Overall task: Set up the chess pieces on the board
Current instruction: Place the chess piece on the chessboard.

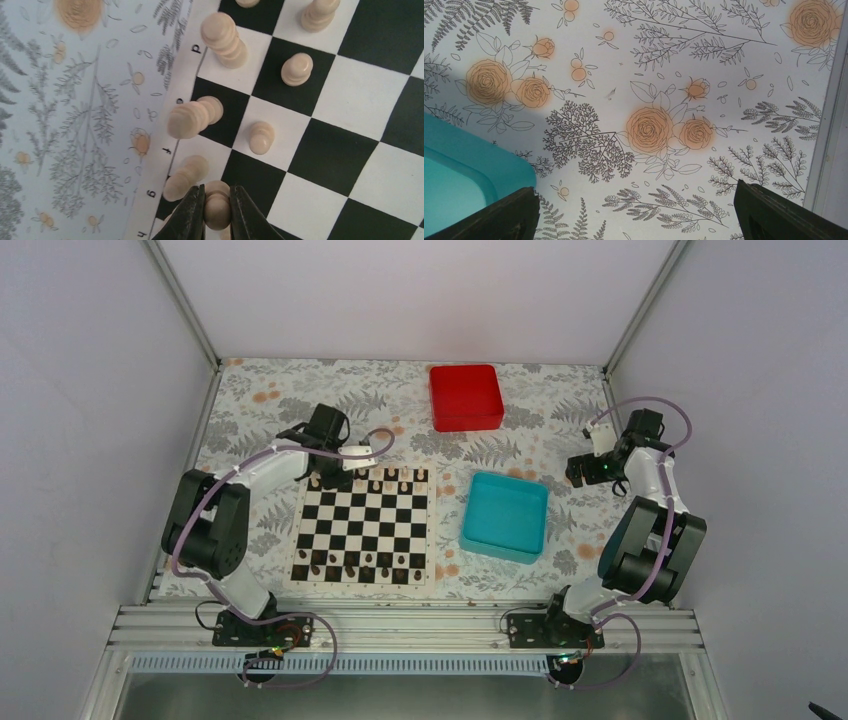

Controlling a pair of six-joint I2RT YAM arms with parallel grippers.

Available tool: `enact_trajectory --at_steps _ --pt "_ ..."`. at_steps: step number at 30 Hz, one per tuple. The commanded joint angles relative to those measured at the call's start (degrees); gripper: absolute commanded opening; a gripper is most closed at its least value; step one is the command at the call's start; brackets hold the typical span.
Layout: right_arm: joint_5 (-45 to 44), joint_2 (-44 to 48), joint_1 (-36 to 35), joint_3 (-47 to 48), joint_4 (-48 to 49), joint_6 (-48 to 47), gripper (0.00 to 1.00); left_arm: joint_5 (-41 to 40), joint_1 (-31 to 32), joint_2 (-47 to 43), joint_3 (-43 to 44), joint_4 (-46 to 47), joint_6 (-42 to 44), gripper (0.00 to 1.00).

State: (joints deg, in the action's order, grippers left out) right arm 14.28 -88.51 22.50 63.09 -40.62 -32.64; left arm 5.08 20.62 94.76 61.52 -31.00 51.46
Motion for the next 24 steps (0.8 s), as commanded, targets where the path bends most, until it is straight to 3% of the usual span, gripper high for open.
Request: enact_trajectory --at_steps 1,24 --pt "-0.28 -0.42 -0.42 0.14 0.14 0.59 1.0 1.64 -0.69 1.63 -1.5 0.58 1.16 0.13" --pt "-0.58 -0.52 -0.44 -0.86 0.31 0.44 1.0 1.6 -1.25 5.26 -3.82 3.01 0.94 0.13"
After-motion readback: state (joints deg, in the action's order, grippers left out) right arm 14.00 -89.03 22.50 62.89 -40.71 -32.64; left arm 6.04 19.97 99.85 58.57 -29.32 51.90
